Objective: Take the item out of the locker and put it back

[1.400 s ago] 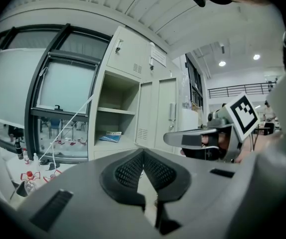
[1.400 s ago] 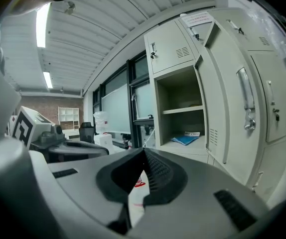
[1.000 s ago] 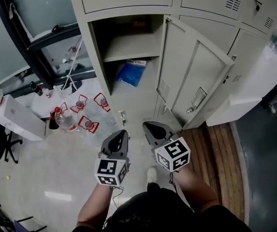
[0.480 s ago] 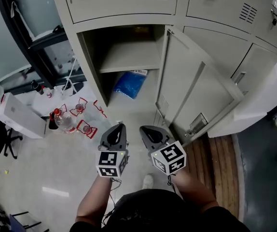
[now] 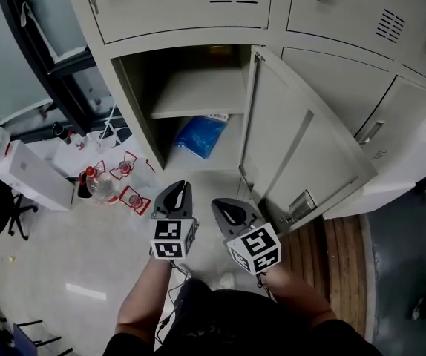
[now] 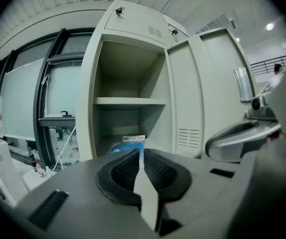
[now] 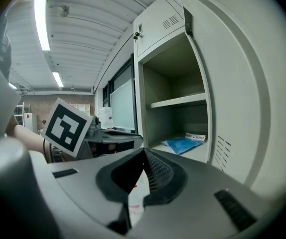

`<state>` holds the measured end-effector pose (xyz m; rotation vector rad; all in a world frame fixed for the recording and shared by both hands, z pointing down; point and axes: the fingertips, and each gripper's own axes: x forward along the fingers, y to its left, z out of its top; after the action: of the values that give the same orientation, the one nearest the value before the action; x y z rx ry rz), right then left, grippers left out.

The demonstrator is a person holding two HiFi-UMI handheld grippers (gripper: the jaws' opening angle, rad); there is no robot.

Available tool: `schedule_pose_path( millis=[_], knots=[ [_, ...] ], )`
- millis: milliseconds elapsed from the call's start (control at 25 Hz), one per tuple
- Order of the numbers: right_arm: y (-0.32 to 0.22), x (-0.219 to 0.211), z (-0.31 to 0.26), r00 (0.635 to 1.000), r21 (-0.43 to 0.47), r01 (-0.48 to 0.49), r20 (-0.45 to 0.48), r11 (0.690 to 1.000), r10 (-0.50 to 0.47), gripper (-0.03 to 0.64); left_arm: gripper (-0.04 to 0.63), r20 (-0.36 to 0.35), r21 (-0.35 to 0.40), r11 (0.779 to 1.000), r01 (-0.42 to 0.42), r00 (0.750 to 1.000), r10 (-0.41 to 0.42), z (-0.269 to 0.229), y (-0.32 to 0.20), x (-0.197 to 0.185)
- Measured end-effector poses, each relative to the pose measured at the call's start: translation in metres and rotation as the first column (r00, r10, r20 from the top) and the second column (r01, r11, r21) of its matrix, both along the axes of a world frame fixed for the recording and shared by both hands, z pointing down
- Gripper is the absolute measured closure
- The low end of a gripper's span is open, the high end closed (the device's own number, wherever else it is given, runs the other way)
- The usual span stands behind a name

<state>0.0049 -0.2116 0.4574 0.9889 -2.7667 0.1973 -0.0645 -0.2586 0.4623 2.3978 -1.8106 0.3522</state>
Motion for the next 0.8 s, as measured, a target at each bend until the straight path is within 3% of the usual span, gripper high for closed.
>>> schedule_pose_path(
  millis=[200,280,560,800],
  knots=[
    [-0.008,0.003,0.006,1.0,-0.011,-0.016,-0.006,1.0,0.016,0.615,0.572,0.018,-0.013,1.0,-0.005,1.0,0.005,0.007,-0.021,-0.002],
    [-0.012,0.003,0.008,1.0,-0.014,-0.028,-0.006,1.0,0.028,0.615,0.528,0.011,-0.021,1.0,-0.014,1.0,0.014,0.011,-0.03,-0.001],
    [-0.031,0.0,0.014,0.997,-0.032,-0.074,-0.016,0.997,0.074,0.615,0.491,-0.041,-0.062,0.997,-0.047,0.998,0.044,0.022,-0.063,-0.003],
    [-0.046,-0.003,0.017,0.994,-0.049,-0.113,-0.016,0.992,0.112,0.615,0.448,-0.043,-0.085,0.993,-0.079,0.996,0.076,0.027,-0.092,0.0]
  ],
)
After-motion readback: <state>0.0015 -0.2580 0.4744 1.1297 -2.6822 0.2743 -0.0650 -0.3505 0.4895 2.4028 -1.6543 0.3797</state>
